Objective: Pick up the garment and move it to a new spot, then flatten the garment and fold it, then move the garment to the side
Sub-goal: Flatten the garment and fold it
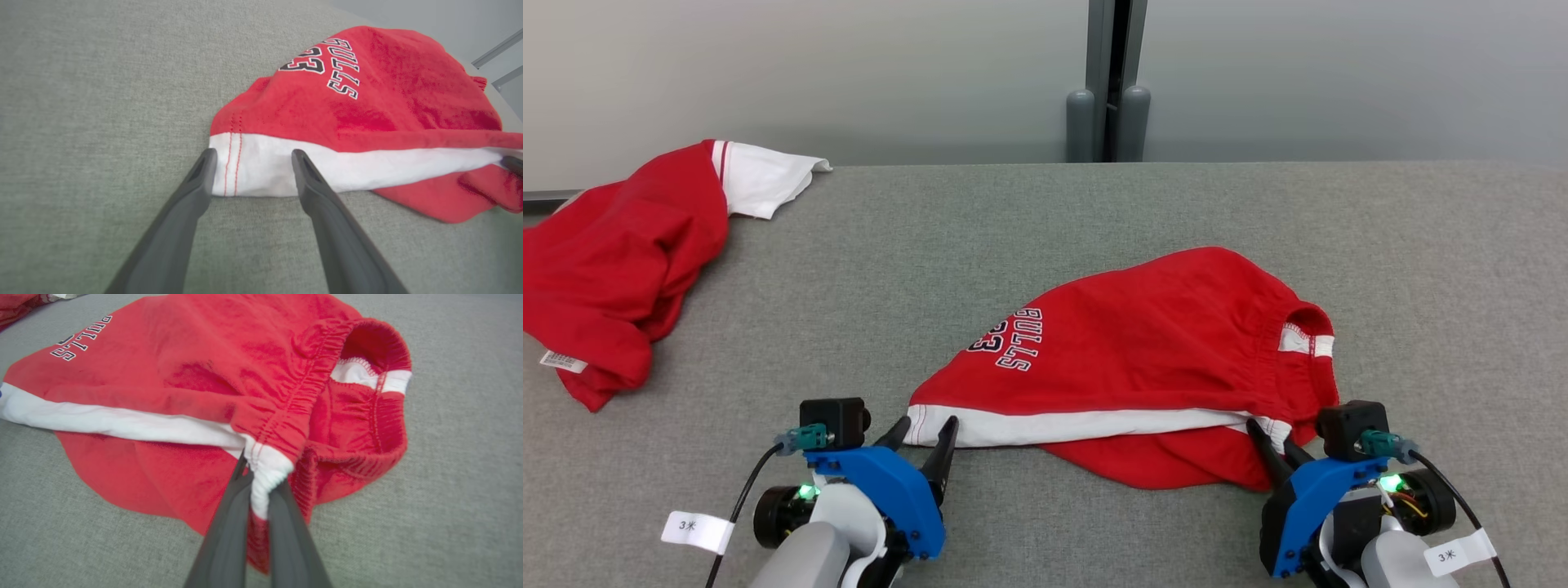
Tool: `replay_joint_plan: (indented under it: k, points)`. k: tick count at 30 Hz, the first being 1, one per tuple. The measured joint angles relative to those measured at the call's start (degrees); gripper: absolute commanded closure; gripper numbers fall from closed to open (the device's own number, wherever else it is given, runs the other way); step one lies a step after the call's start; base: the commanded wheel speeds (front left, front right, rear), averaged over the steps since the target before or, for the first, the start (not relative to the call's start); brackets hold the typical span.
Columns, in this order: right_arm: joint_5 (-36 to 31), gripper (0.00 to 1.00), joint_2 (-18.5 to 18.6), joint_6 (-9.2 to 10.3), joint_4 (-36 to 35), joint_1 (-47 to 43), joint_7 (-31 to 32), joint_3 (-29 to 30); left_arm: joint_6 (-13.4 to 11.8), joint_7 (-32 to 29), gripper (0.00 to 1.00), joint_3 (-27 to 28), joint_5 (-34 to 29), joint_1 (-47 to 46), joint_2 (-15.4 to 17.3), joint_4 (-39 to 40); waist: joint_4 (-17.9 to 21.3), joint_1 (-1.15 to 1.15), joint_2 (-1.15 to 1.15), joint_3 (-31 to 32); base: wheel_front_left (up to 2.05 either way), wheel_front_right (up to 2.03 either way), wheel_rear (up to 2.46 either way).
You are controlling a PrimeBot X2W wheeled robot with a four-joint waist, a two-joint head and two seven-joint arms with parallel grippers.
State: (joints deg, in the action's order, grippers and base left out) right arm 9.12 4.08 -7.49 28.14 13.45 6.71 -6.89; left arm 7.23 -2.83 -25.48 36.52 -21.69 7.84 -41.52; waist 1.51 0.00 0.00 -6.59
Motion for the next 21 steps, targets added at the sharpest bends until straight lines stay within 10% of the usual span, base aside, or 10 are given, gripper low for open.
replay_joint_plan:
  k: [21]
  points:
    - [0.13, 1.0, -0.83, 0.0, 0.18, -1.14, -1.24, -1.0, 0.15, 0.55, 0.0, -5.04, 8.95, 0.65, 2.46, 0.75, 0.53, 0.0, 0.0, -0.08, 0.0, 0.0, 0.0]
